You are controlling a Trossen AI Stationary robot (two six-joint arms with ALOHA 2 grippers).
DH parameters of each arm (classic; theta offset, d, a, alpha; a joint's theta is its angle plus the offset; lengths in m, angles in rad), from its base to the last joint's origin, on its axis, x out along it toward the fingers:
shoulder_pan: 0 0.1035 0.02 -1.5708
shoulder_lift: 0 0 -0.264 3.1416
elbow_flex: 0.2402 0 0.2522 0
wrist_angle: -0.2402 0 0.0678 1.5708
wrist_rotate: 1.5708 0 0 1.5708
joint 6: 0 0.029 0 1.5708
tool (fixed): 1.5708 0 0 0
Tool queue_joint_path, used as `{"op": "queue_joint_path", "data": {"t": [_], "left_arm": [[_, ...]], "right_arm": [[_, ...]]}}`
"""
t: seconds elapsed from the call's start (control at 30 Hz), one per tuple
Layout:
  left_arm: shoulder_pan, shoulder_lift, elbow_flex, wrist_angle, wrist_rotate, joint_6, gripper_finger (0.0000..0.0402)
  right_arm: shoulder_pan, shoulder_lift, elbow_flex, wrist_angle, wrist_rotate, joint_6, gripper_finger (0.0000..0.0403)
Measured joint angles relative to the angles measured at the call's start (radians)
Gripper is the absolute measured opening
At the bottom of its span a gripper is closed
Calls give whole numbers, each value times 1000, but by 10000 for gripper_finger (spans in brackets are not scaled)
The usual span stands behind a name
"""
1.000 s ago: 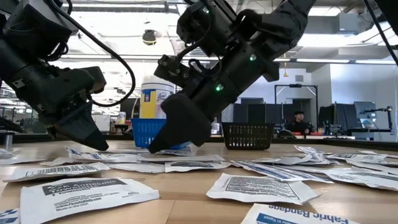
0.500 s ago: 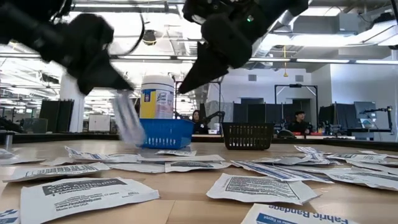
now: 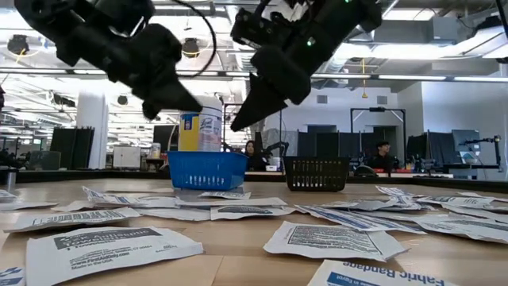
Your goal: Pick & Place First Aid Supplies
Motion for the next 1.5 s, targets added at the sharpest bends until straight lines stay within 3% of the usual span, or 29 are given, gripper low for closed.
{"op": "queue_joint_path", "data": {"t": [0.2, 0.37, 0.53, 0.7, 0.93, 1.17, 1.33, 1.4, 1.5], "left_arm": [[-8, -54, 0, -231, 22, -79, 50], [-82, -160, -1, -347, 73, -131, 79], [-165, -172, -93, -400, -41, -156, 99], [-207, -100, -208, -251, -174, -158, 118], [-208, 44, -293, 25, -173, -161, 129], [-228, 170, -288, 84, -208, -100, 104], [-242, 180, -290, 102, -232, -99, 42], [-242, 167, -296, 133, -209, -105, 13], [-251, 140, -291, 197, -115, -68, 7]], "right_arm": [[14, 0, 0, -43, 0, 19, 0], [25, 0, 0, -44, 0, 22, 0], [29, 0, 0, -49, 0, 50, 0], [37, 0, 0, -52, 0, 63, 0], [43, 0, 0, -56, 0, 92, 0], [52, 0, 0, -59, 0, 97, 0], [59, 0, 0, -60, 0, 104, 0], [63, 0, 0, -61, 0, 104, 0], [68, 0, 0, -62, 0, 105, 0]]}}
